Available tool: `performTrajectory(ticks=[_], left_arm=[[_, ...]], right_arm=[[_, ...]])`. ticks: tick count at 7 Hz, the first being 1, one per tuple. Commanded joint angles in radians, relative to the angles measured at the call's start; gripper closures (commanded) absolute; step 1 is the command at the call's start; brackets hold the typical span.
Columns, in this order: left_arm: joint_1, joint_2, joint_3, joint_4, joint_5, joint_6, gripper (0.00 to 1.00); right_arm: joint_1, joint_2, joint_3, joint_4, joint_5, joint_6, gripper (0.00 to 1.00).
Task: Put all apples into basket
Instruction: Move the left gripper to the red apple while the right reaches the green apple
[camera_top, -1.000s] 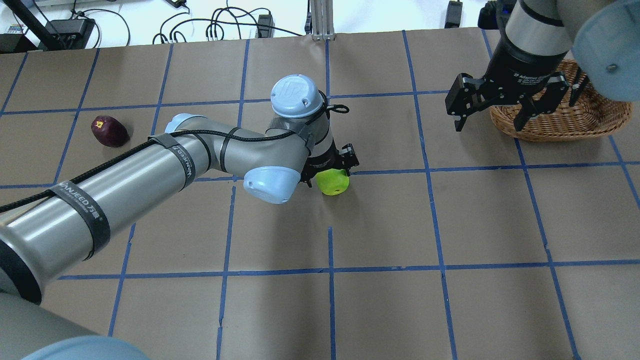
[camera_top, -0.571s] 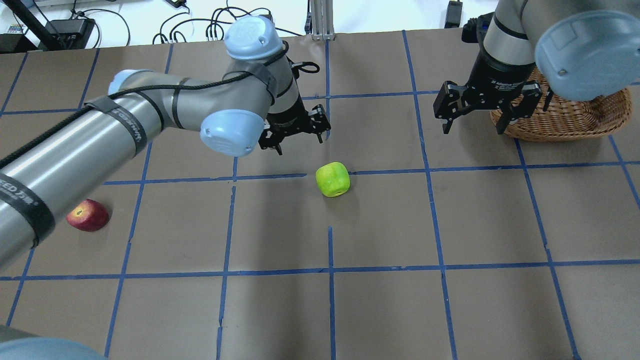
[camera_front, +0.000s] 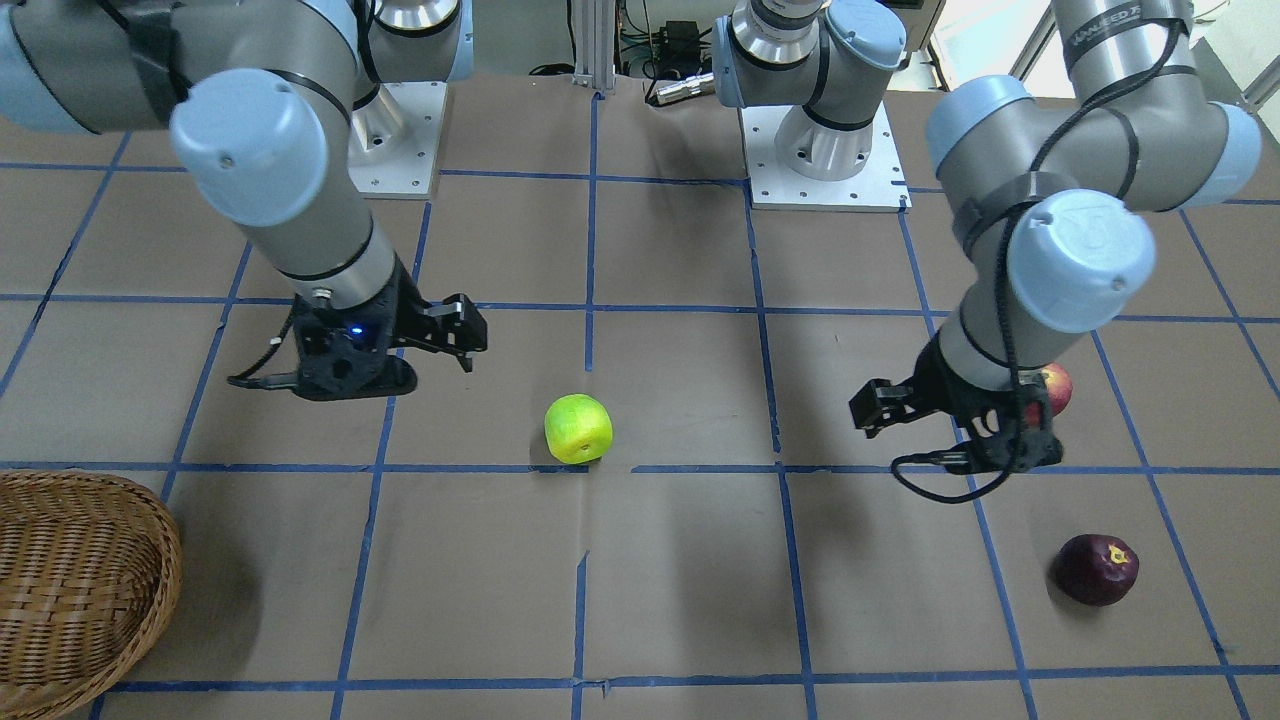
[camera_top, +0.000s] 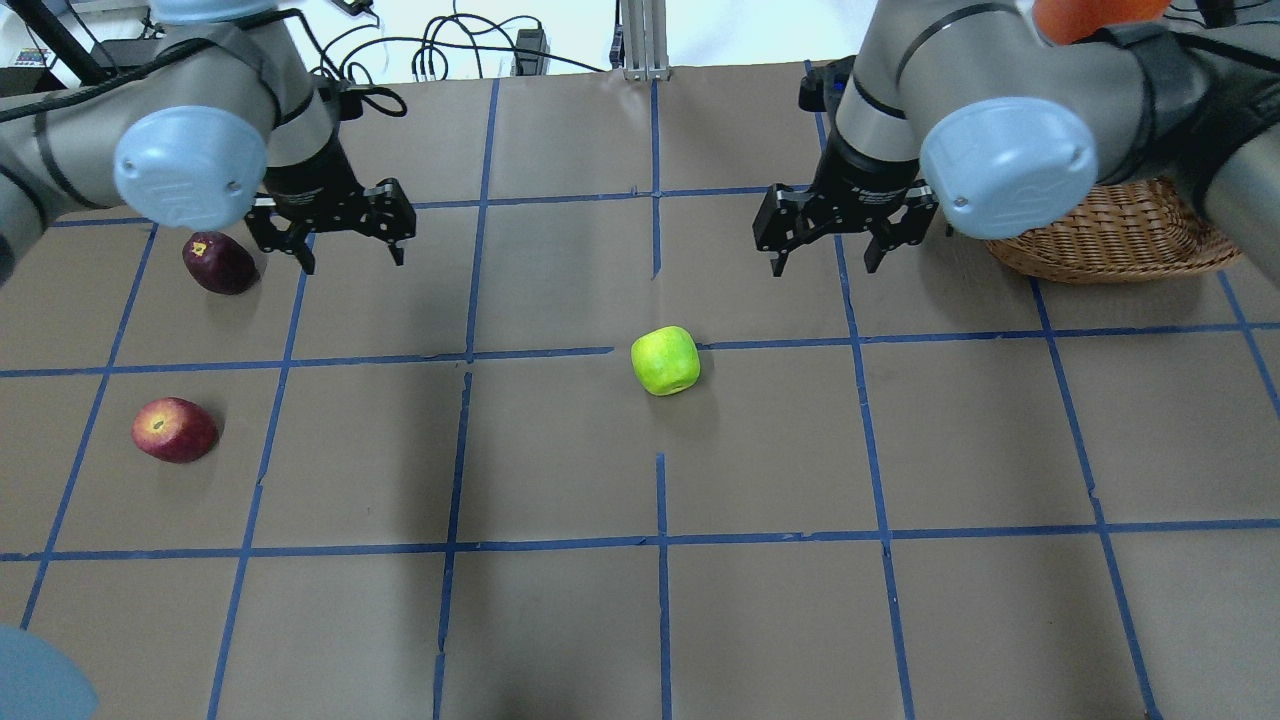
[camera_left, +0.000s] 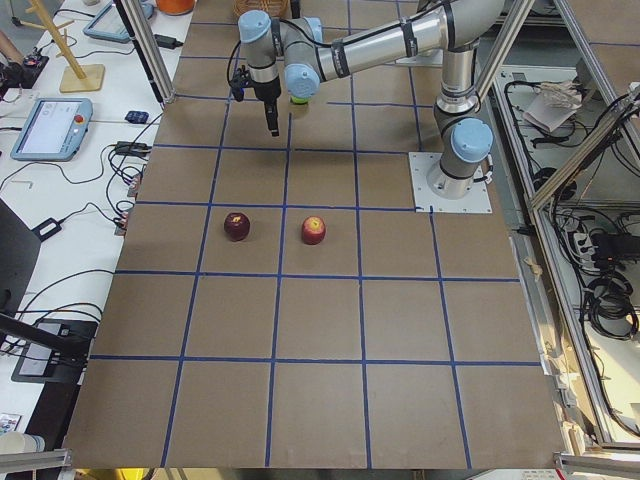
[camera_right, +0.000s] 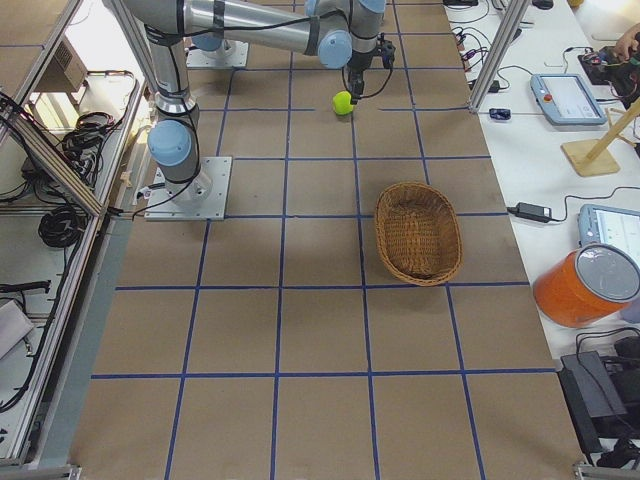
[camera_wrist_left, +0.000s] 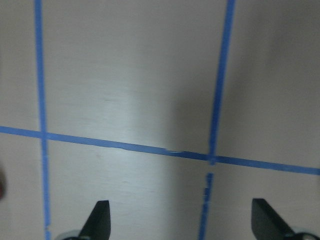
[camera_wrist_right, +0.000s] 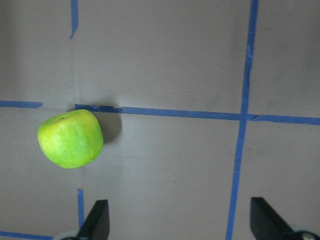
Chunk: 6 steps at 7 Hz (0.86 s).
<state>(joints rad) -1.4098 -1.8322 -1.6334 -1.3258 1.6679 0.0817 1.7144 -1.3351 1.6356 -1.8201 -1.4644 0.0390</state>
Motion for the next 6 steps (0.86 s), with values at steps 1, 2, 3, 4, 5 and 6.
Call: performTrajectory(ticks=[1, 2, 3, 4, 5, 6], left_arm=[[0.235, 0.069, -0.093, 0.008, 0.058, 0.349, 0.02], [0.335, 0.076, -0.145, 0.076, 0.056, 0.504, 0.02], [0.420, 0.076, -0.227, 0.164, 0.047, 0.612, 0.02], [0.460, 0.076, -0.329, 0.295, 0.044, 0.644, 0.02], [0.459, 0.058, -0.403, 0.394, 0.046, 0.638, 0.02], [0.479, 0.041, -0.419, 0.437, 0.044, 0.653, 0.01]], right_arm=[[0.153, 0.138, -0.002, -0.170, 0.012, 0.028, 0.00], [0.178, 0.186, -0.006, -0.195, 0.010, 0.080, 0.00], [0.185, 0.206, 0.004, -0.209, 0.009, 0.085, 0.00], [0.185, 0.220, 0.004, -0.209, 0.007, 0.079, 0.00], [0.185, 0.249, 0.001, -0.212, 0.009, 0.084, 0.00], [0.186, 0.281, -0.005, -0.212, 0.028, 0.085, 0.00]])
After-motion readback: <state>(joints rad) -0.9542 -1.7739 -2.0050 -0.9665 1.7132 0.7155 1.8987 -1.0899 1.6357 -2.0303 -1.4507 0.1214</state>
